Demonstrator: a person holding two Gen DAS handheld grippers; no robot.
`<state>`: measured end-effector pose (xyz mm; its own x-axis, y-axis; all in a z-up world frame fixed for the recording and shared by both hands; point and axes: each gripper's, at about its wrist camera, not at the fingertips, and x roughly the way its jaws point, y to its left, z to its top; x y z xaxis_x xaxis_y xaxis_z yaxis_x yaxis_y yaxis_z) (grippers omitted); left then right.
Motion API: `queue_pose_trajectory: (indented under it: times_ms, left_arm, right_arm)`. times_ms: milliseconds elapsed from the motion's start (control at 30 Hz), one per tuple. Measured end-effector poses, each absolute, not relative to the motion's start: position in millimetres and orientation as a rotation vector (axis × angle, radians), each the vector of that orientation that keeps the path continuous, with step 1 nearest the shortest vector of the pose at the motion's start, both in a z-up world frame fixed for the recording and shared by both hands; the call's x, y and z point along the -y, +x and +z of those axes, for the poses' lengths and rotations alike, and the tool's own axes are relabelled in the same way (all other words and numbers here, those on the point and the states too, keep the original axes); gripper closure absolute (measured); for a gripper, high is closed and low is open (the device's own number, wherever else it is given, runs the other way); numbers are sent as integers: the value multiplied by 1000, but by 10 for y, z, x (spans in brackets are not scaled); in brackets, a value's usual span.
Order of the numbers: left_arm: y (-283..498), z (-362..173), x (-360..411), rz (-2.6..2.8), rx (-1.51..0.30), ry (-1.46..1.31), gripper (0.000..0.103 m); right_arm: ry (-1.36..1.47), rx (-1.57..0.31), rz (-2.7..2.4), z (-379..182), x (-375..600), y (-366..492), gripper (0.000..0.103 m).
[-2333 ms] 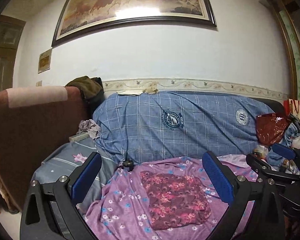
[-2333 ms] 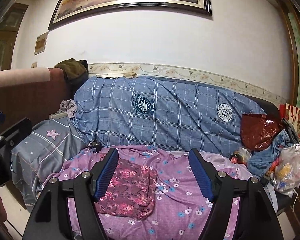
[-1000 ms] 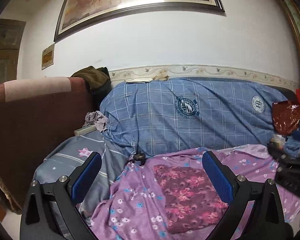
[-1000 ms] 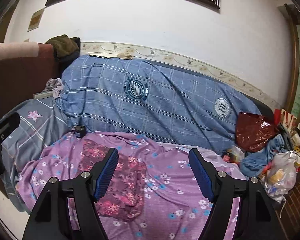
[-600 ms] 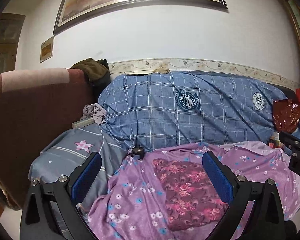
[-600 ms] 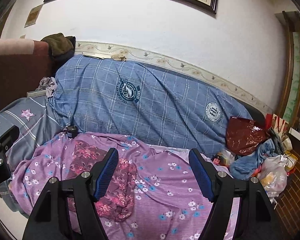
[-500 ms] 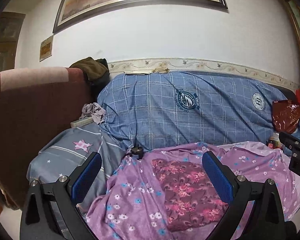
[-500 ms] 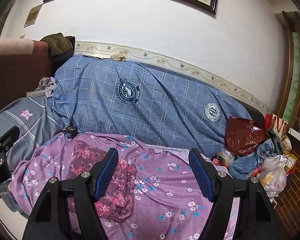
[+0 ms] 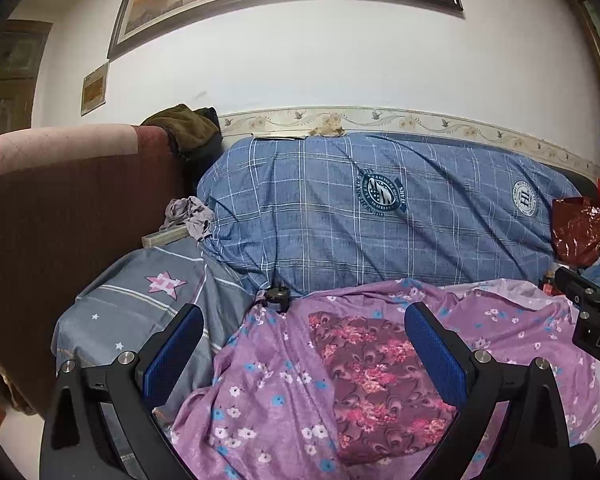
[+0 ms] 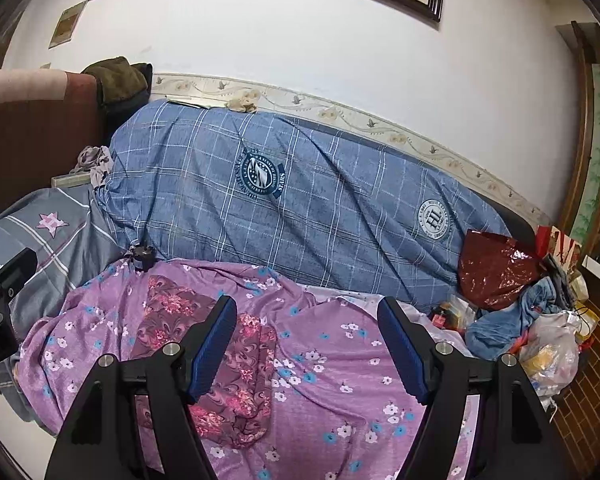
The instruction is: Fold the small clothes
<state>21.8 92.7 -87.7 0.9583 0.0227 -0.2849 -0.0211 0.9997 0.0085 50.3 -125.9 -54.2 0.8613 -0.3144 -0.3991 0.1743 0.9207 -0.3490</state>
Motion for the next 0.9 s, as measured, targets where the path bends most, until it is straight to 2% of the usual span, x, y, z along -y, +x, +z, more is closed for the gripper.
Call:
queue_pose_trajectory:
  times_ms: [900]
  left_arm:
    - [640,-955,-844,60,-361,27,1]
  right_arm:
    - [-277,-532,-196,-893,1222,953,28]
